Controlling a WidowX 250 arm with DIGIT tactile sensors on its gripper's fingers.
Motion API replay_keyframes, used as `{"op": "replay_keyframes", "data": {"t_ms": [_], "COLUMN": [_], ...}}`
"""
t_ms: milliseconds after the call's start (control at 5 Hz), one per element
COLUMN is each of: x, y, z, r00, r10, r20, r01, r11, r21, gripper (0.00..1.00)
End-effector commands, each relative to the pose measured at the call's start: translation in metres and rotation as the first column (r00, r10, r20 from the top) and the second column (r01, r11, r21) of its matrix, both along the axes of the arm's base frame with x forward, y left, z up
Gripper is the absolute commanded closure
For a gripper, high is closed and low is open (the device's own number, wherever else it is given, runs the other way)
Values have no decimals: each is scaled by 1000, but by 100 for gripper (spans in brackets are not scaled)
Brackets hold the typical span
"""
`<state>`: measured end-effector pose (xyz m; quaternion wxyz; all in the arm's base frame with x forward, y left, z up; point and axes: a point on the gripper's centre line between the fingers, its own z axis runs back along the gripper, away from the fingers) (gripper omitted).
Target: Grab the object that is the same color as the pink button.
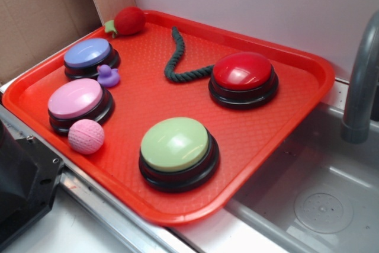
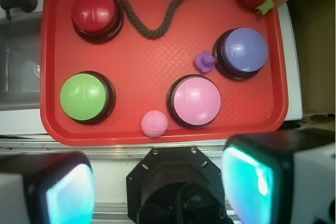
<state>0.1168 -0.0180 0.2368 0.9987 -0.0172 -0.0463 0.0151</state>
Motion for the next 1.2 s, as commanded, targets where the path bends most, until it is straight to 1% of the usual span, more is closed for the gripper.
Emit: {"op": "replay_keyframes", "data": {"t_ms": [0, 200, 400, 600, 800, 1000], "x": [0, -3, -9, -8, -4, 0], "y": [0, 13, 18, 22, 24, 16], "z": [0, -41, -85, -117, -159, -185], "r00": [1000, 986, 946, 913, 914, 925], "r10": [0, 165, 319, 403, 390, 355], "r20": [0, -24, -60, -58, -114, -133], "r01": [0, -165, -320, -406, -400, -365], "r11": [1000, 986, 947, 912, 913, 928], "r21": [0, 2, -14, -48, -83, -67], "gripper": [0, 0, 0, 0, 0, 0]}}
